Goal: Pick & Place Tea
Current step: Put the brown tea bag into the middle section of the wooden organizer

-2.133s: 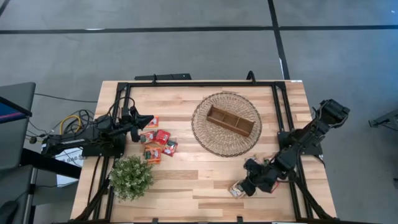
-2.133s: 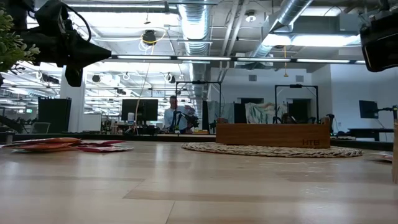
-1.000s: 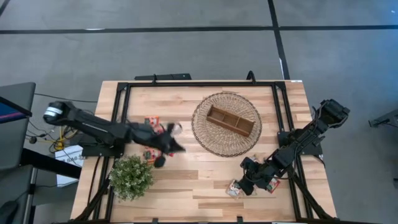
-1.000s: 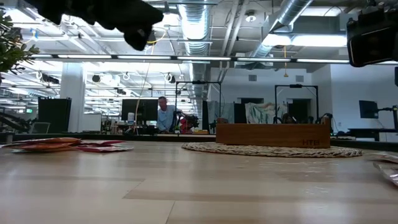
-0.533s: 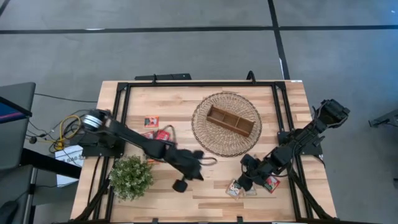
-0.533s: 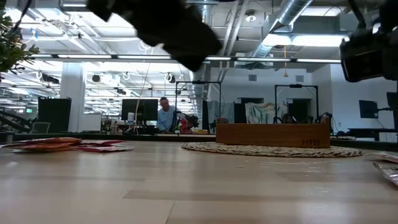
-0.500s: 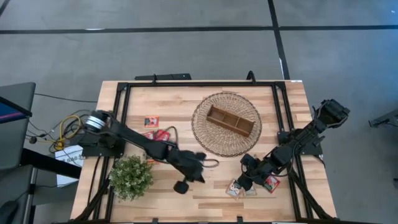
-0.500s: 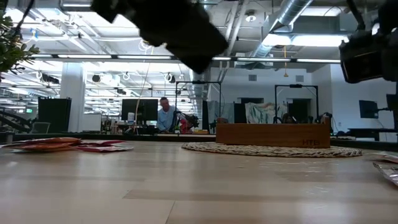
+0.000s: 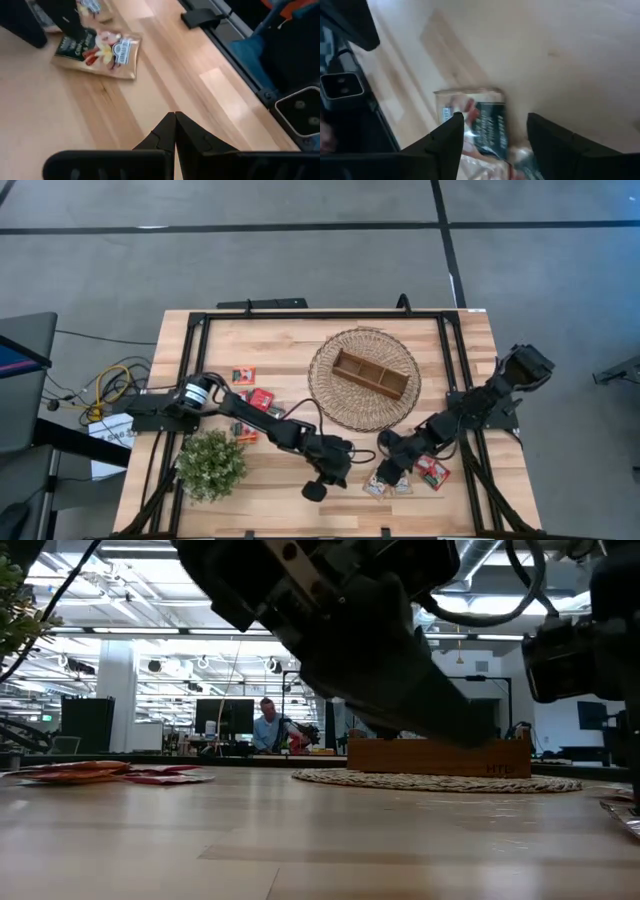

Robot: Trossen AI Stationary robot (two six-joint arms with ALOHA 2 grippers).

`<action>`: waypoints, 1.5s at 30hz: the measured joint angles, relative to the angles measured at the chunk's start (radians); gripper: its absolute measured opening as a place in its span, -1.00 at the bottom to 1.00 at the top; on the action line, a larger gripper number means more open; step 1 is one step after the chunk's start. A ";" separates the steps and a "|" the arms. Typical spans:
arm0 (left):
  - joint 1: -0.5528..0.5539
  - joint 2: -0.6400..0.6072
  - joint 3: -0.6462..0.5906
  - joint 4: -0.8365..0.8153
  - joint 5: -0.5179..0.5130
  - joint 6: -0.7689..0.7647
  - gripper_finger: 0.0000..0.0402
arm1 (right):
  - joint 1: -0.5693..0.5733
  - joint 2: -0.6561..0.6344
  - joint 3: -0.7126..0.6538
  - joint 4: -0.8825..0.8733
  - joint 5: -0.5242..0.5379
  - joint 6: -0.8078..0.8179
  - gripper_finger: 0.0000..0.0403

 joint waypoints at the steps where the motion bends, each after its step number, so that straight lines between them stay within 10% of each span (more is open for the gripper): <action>1: 0.003 0.000 0.000 0.001 -0.002 -0.002 -1.00 | -0.002 0.014 0.000 0.027 -0.015 -0.011 0.00; 13: 0.017 0.000 0.000 -0.001 -0.028 -0.027 -1.00 | -0.016 0.070 0.026 0.081 -0.052 -0.119 -0.24; 23: 0.018 0.000 0.000 -0.017 -0.094 -0.041 -1.00 | -0.008 0.073 0.025 0.068 -0.015 -0.225 -0.94; 35: 0.044 0.000 0.000 -0.027 -0.155 -0.099 -0.98 | 0.017 0.058 0.024 0.146 0.115 -0.233 -1.00; 45: 0.044 0.000 -0.001 0.064 -0.164 -0.134 -0.29 | 0.058 -0.025 0.024 0.074 0.241 -0.233 -1.00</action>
